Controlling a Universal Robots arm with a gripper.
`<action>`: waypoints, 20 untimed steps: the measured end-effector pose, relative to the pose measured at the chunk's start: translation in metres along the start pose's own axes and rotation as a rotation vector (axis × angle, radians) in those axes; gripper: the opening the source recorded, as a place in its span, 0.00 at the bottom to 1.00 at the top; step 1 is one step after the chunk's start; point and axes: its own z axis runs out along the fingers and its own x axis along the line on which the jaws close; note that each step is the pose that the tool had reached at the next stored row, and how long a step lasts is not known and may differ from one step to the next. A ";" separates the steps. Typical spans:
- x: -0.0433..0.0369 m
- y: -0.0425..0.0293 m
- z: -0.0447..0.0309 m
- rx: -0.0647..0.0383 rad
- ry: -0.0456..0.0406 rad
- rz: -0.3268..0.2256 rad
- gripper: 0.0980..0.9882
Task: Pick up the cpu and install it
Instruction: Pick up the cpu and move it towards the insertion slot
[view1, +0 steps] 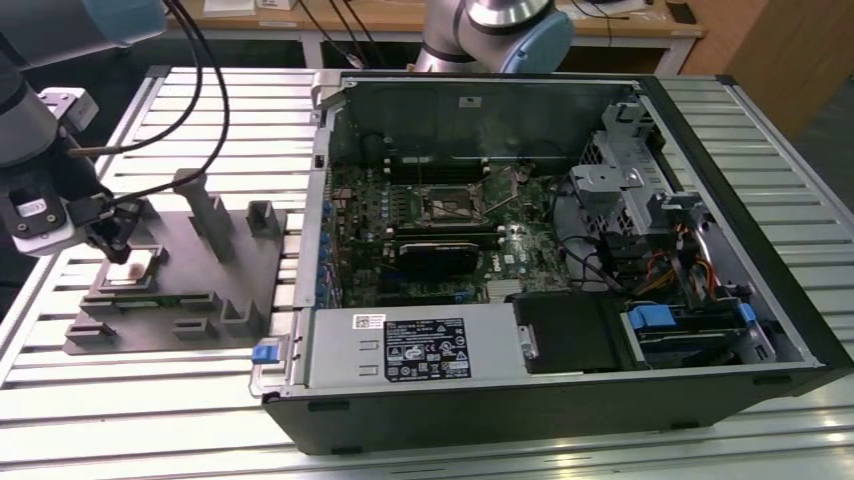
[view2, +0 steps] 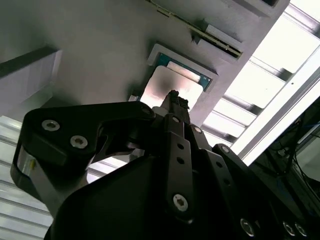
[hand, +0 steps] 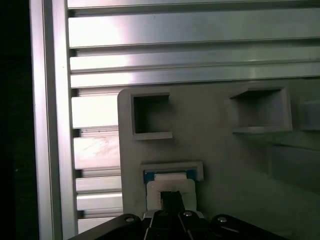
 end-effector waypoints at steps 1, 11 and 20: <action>-0.0008 -0.0004 0.0008 0.000 0.0000 0.000 0.01; -0.0050 -0.0028 0.0069 0.000 0.0002 0.000 0.01; -0.0051 -0.0028 0.0074 0.000 0.0001 0.000 0.22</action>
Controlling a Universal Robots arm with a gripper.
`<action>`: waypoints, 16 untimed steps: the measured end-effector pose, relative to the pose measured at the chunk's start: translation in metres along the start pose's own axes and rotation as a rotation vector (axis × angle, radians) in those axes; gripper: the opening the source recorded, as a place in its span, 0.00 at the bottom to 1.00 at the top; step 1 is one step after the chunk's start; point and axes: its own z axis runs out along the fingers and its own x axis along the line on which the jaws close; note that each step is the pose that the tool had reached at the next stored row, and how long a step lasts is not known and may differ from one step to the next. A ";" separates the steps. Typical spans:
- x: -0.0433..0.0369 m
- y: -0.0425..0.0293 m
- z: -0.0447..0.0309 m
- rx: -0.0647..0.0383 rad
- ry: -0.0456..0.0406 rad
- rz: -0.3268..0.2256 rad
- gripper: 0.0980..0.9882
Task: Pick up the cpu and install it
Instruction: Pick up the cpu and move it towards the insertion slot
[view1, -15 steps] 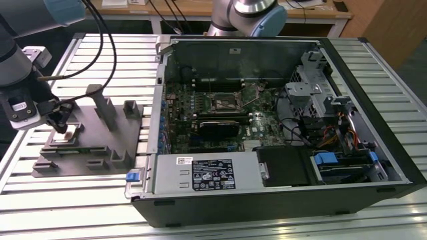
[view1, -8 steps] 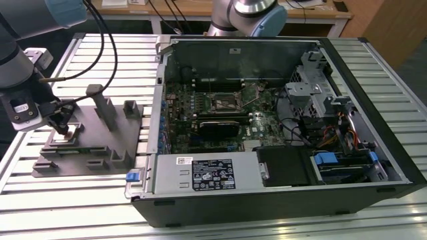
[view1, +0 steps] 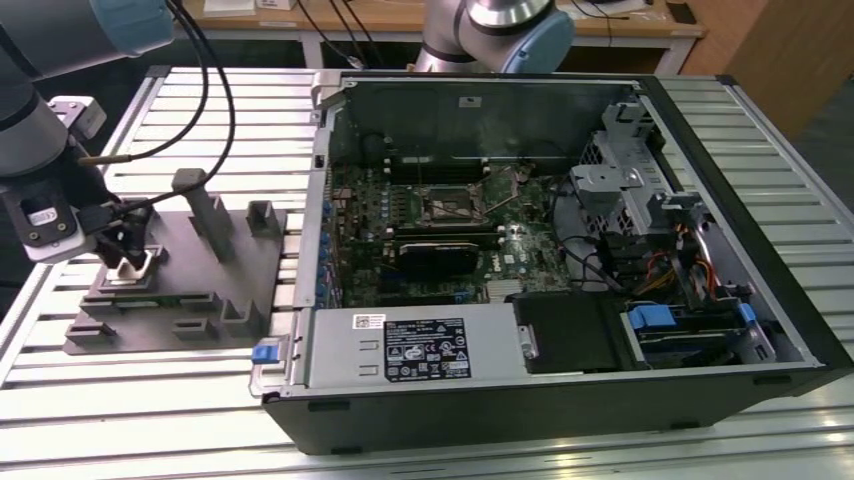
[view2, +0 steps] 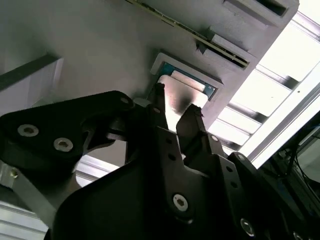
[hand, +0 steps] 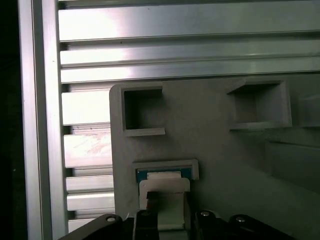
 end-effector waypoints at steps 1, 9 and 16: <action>0.0000 0.0000 0.0000 0.000 0.0000 0.000 0.28; 0.0000 0.0000 0.0004 0.000 -0.0001 0.000 0.62; 0.0000 0.0000 0.0009 0.000 -0.0002 0.000 0.62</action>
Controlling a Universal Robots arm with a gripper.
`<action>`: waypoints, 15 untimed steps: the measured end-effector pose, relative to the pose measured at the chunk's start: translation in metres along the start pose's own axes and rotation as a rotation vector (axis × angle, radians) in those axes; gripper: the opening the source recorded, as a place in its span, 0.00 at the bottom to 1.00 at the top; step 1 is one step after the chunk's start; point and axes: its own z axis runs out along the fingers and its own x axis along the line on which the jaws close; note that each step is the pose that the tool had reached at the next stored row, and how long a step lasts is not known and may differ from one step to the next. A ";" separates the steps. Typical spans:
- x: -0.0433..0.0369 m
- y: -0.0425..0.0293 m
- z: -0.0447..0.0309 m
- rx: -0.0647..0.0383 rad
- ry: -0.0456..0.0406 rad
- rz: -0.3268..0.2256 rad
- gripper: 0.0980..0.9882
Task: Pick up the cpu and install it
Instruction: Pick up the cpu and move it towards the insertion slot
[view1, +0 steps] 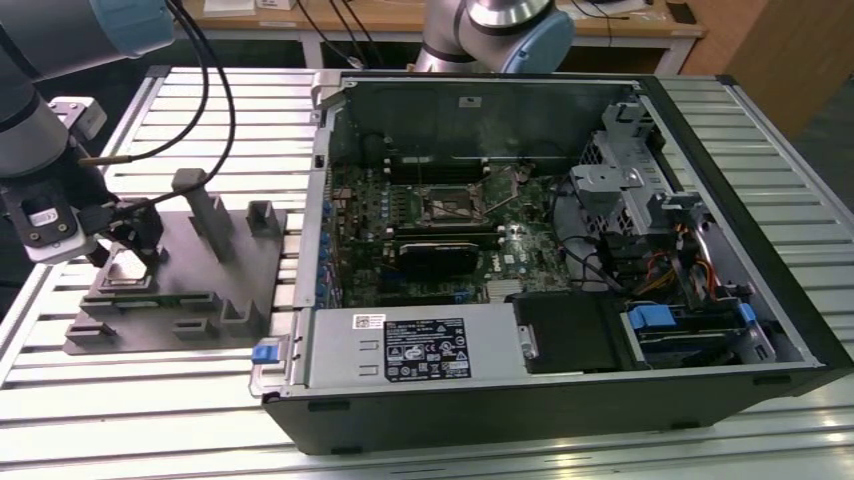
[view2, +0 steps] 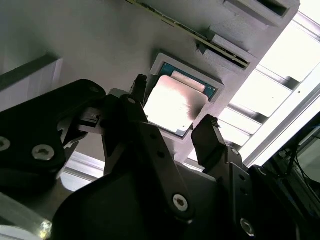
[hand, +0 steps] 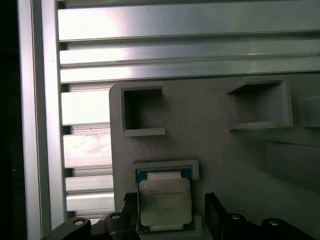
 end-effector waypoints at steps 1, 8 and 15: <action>0.0000 0.0000 0.0000 0.000 0.0000 0.000 0.62; 0.0000 -0.0001 0.0011 0.000 0.0001 0.000 0.62; 0.0004 -0.0003 0.0058 0.000 0.0003 -0.005 0.62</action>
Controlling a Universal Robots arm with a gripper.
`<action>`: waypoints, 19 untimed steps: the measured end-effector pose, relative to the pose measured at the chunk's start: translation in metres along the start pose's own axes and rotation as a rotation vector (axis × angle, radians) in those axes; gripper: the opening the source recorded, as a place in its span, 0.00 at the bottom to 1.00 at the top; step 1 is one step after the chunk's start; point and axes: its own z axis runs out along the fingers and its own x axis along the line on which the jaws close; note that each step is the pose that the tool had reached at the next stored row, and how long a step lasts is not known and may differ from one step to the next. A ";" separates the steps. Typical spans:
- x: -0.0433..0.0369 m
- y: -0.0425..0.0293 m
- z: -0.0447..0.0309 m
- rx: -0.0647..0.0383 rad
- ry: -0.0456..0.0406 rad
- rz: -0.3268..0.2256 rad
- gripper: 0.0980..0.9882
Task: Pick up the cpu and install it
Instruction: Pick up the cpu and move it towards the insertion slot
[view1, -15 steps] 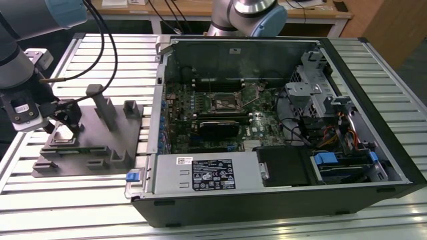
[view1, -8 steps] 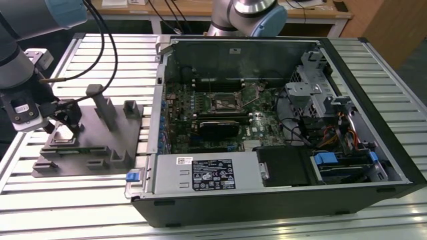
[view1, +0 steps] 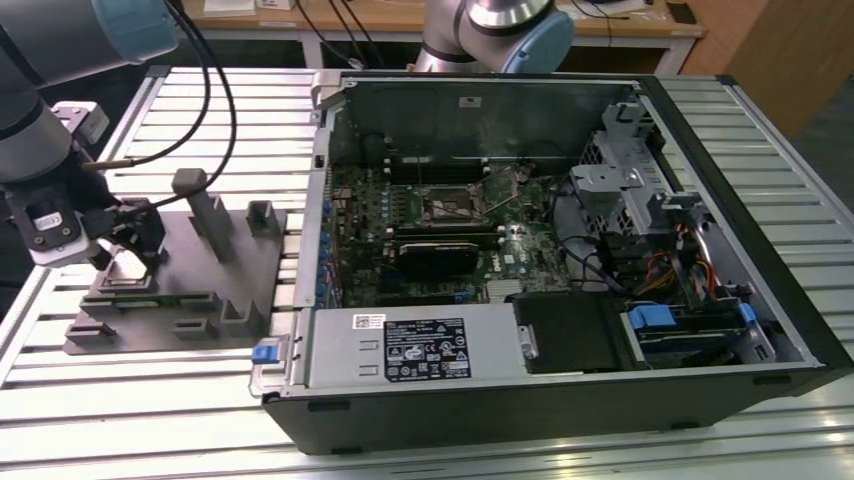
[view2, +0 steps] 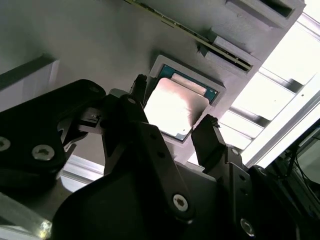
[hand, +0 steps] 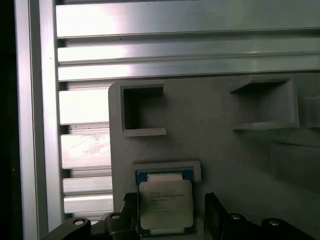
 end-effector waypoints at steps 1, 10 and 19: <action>0.0004 0.0000 0.0002 0.000 0.0001 -0.003 0.62; 0.0016 -0.0003 0.0047 0.001 0.0009 -0.028 0.62; 0.0035 -0.0004 0.0086 0.000 0.0010 -0.034 0.62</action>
